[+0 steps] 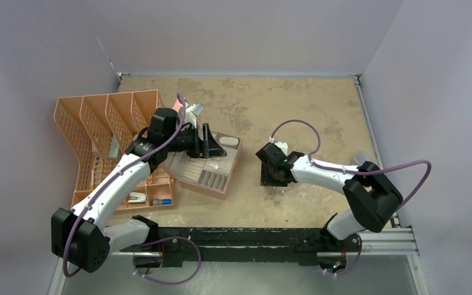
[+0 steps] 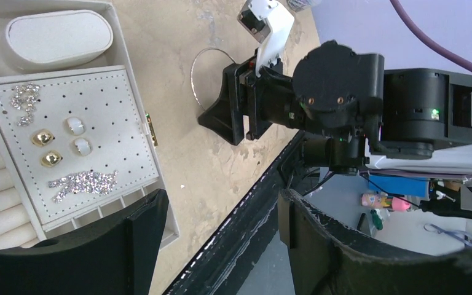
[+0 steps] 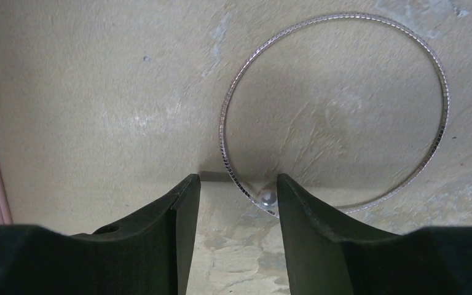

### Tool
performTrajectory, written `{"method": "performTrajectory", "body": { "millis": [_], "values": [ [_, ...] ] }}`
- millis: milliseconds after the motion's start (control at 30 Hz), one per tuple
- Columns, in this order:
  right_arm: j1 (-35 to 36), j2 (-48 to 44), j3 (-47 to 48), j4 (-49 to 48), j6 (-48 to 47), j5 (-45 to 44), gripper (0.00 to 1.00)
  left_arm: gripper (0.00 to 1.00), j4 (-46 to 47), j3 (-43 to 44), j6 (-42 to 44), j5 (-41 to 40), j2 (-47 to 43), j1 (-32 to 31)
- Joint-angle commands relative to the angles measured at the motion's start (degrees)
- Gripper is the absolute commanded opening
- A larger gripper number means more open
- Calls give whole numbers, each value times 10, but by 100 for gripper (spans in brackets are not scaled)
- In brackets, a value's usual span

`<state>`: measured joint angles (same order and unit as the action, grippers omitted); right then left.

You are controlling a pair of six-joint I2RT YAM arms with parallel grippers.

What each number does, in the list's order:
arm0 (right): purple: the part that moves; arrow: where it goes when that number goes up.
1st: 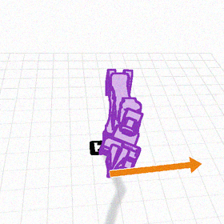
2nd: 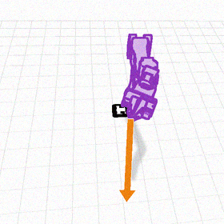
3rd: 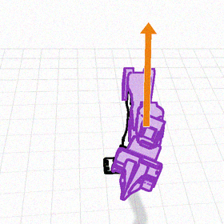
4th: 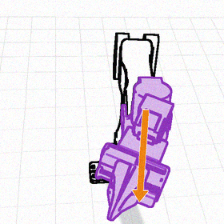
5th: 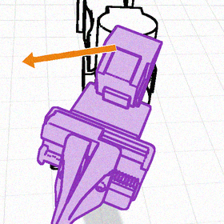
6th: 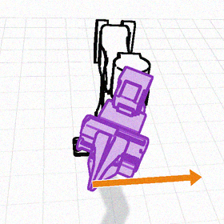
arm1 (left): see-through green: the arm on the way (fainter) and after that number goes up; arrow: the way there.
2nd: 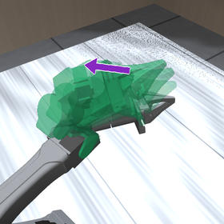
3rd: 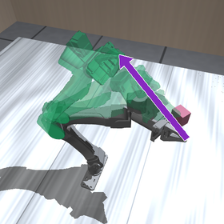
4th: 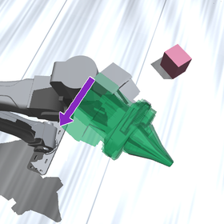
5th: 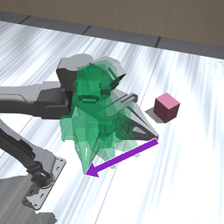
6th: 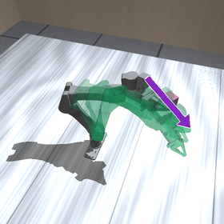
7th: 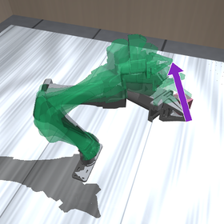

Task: Organize the mixed jewelry

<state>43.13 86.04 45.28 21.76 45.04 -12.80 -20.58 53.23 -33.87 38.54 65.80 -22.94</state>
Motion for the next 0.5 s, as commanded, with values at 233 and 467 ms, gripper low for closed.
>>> {"method": "performTrajectory", "body": {
  "millis": [233, 467],
  "values": [
    [69, 57, 20, 66, 33, -26, 17, 65, 17, -6, 5, -4, -1, -2],
    [74, 71, 39, 58, 21, -31, 6, 65, 14, -6, 5, -6, -2, -2]
  ]
}}
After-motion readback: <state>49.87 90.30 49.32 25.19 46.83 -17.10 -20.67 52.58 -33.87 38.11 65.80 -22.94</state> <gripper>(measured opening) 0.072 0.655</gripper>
